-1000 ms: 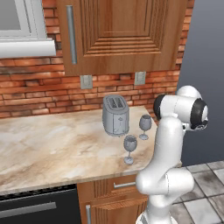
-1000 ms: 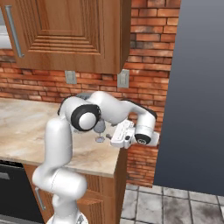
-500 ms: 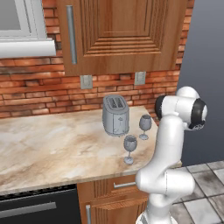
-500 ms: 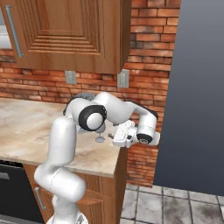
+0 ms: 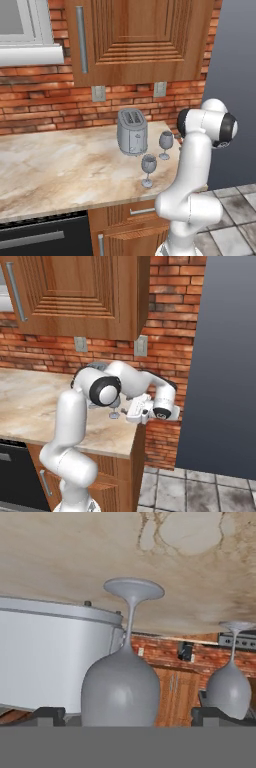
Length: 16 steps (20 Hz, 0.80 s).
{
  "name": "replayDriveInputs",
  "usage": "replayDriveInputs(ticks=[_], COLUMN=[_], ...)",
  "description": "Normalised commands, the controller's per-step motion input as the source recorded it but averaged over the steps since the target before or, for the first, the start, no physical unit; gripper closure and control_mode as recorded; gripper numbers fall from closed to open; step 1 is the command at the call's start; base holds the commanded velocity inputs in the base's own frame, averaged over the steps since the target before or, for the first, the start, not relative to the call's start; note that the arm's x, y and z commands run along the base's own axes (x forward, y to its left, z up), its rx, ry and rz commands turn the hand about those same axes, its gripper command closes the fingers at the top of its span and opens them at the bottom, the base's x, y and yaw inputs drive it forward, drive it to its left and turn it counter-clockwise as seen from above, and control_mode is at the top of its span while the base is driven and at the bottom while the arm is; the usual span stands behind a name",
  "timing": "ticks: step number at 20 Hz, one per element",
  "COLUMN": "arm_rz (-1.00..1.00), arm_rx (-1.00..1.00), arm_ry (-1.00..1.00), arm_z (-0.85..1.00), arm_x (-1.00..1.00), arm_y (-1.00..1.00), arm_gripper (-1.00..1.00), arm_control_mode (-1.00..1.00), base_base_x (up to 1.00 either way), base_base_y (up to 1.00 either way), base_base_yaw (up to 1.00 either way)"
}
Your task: Retrieve the wine glasses from the counter and place one next to each plate.
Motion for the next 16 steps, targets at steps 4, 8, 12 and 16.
replayDriveInputs(ticks=[4,8,12,16], arm_rz=[0.00,0.00,-0.01,-0.01], arm_rx=[-0.05,-0.04,-0.03,-0.04], arm_ry=[0.02,0.01,0.09,0.13], arm_z=[-0.02,-0.08,-0.19,-0.22], arm_x=[0.00,0.00,0.00,0.00], arm_y=[0.08,0.00,0.00,0.04], arm_gripper=[-1.00,-1.00,-1.00,-1.00], arm_control_mode=[-1.00,-1.00,-1.00,-1.00], base_base_x=[0.00,0.00,0.00,0.00], base_base_y=[0.00,0.00,0.00,0.00], base_base_yaw=[0.00,0.00,0.00,0.00])
